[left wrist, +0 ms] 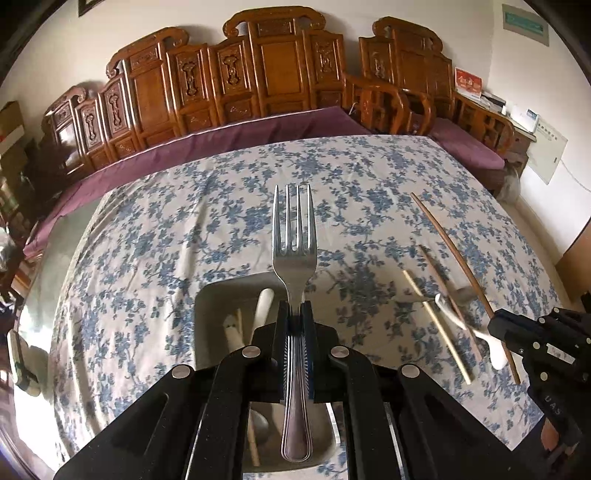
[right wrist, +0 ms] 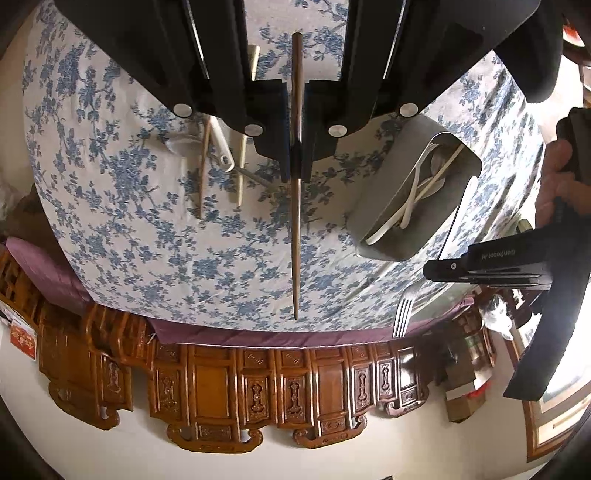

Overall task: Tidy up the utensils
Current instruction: 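Carry the metal fork into the tray with the left tool and open it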

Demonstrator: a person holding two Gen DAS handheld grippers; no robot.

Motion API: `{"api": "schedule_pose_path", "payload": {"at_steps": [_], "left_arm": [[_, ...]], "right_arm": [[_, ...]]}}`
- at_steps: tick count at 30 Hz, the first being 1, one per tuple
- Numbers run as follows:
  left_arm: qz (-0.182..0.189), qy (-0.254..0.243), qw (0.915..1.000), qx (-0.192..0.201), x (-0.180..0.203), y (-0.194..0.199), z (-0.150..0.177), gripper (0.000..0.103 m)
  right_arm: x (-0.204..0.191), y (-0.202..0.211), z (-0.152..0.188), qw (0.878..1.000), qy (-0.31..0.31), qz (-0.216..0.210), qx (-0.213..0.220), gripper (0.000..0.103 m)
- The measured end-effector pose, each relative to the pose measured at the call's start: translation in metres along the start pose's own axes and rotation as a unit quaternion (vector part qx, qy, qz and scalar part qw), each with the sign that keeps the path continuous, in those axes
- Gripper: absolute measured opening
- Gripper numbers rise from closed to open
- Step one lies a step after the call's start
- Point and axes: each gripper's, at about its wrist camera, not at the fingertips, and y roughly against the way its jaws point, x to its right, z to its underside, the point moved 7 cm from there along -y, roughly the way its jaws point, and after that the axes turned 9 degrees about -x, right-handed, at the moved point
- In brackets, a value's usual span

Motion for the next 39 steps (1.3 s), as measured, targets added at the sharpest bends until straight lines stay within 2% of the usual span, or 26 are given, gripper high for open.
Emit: {"api": "schedule_pose_path", "payload": {"at_steps": [15, 26, 30, 33, 37, 39], "left_arm": [[-0.016, 0.018, 0.9986, -0.046, -0.053, -0.055, 0.025, 0.006], [-0.010, 0.011, 0.9973, -0.071, -0.053, -0.080, 0.039, 0.006], [-0.007, 0.016, 0.9966, -0.081, -0.054, -0.082, 0.043, 0.006], [0.000, 0.019, 0.9973, -0.071, -0.056, -0.075, 0.043, 0.007], [0.003, 0.022, 0.9983, -0.054, -0.061, -0.055, 0.045, 0.018], [0.004, 0.025, 0.9987, -0.044, -0.066, -0.045, 0.048, 0.020]], "right_arm": [[-0.031, -0.021, -0.005, 1.000, 0.019, -0.012, -0.015, 0.007], [-0.037, -0.036, -0.002, 0.999, 0.023, -0.013, -0.029, 0.007], [-0.043, -0.038, -0.003, 0.999, 0.027, -0.014, -0.031, 0.007], [-0.049, -0.040, -0.004, 0.999, 0.031, -0.014, -0.033, 0.007], [-0.060, -0.041, -0.004, 0.999, 0.033, -0.019, -0.035, 0.007], [-0.070, -0.042, -0.005, 0.998, 0.038, -0.022, -0.035, 0.007]]}}
